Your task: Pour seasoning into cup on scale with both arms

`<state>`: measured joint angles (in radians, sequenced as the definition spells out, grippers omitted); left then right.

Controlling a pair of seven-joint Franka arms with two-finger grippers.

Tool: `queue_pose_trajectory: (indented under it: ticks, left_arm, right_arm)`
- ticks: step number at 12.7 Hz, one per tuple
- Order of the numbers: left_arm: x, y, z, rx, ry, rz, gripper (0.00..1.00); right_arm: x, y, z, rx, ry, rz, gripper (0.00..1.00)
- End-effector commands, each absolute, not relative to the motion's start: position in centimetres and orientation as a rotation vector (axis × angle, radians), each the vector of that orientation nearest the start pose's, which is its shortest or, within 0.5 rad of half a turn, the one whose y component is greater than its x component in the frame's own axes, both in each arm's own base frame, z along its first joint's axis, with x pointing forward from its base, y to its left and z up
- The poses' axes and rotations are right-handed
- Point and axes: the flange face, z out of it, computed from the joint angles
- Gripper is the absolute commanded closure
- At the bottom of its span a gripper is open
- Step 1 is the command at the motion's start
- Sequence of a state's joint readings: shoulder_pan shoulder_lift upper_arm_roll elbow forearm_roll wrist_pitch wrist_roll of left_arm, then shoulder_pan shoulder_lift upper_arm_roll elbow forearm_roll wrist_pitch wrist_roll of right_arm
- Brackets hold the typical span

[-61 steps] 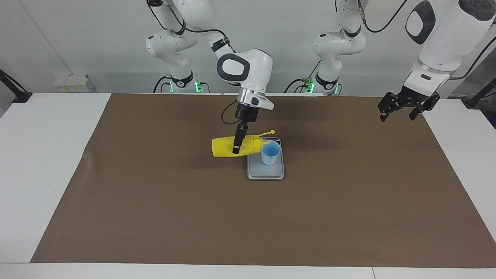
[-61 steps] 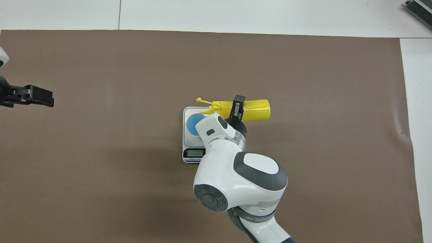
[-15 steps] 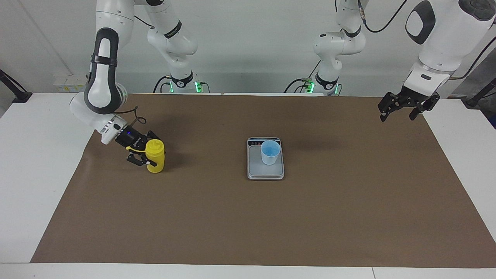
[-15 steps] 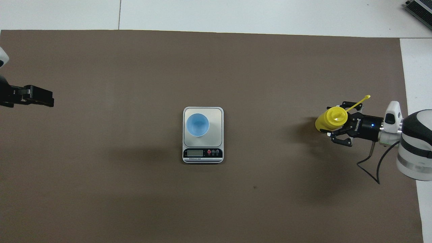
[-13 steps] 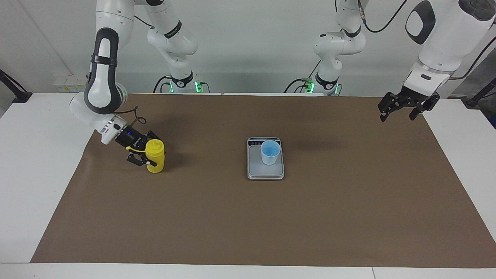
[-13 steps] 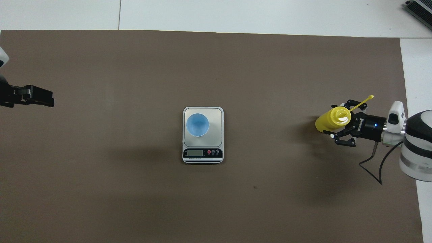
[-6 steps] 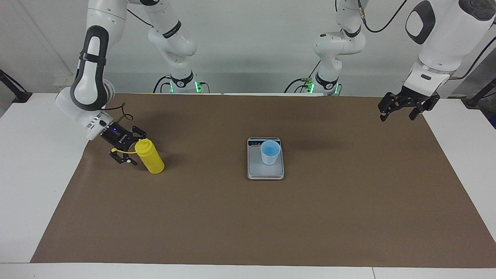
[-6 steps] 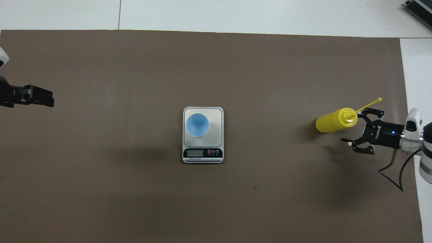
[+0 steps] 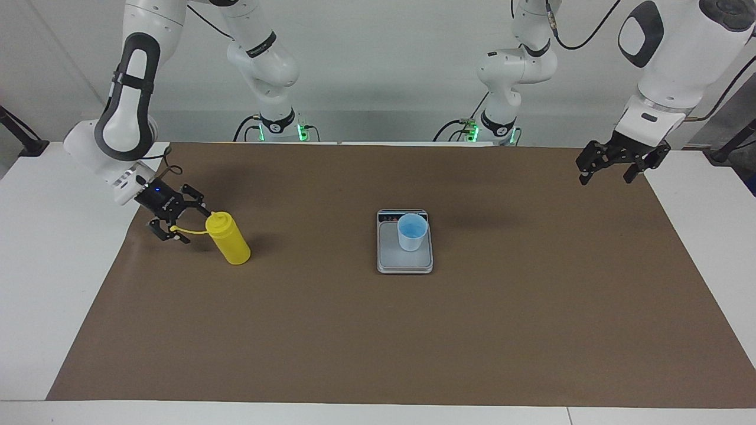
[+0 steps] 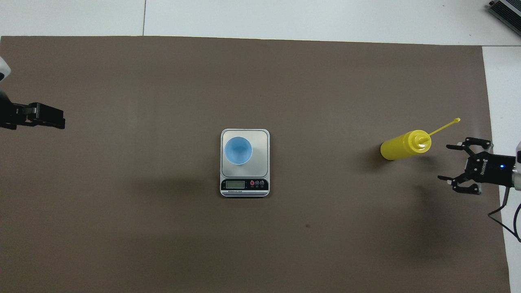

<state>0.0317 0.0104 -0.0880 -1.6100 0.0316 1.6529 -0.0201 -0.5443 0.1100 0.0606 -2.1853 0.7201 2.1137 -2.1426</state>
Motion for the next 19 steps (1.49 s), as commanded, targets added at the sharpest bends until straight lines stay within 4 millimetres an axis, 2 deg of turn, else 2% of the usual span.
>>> queue_pose_trajectory:
  ticks: [1, 2, 5, 9, 13, 15, 18, 19]
  left_arm:
    - [56.2, -2.7, 60.8, -3.106, 0.044, -0.038, 0.0]
    - [56.2, -2.7, 60.8, -3.106, 0.044, -0.038, 0.0]
    - [56.2, -2.7, 60.8, -3.106, 0.044, -0.038, 0.0]
    - [56.2, -2.7, 60.8, -3.106, 0.044, -0.038, 0.0]
    - [56.2, -2.7, 60.8, -3.106, 0.044, -0.038, 0.0]
    - [56.2, -2.7, 60.8, -3.106, 0.044, -0.038, 0.0]
    - [56.2, -2.7, 60.8, -3.106, 0.044, -0.038, 0.0]
    - [56.2, -2.7, 60.8, -3.106, 0.044, -0.038, 0.0]
  right_arm:
    - [47.9, -22.2, 37.2, -2.332, -1.522, -0.637, 0.0]
    - [47.7, -22.0, 38.3, -2.37, -1.489, -0.61, 0.0]
    - [47.3, -20.9, 43.5, -2.538, -1.384, -0.534, 0.0]
    - [47.0, -16.9, 47.9, -2.724, -1.079, -0.353, 0.0]
    - [48.7, -12.7, 52.7, -2.886, -0.687, -0.186, 0.0]
    - [49.7, -11.0, 54.8, -2.934, -0.584, -0.194, 0.0]
    - [51.3, -6.6, 57.4, -2.984, -0.25, -0.214, 0.0]
    - [51.5, -5.1, 58.0, -2.999, -0.196, -0.203, 0.0]
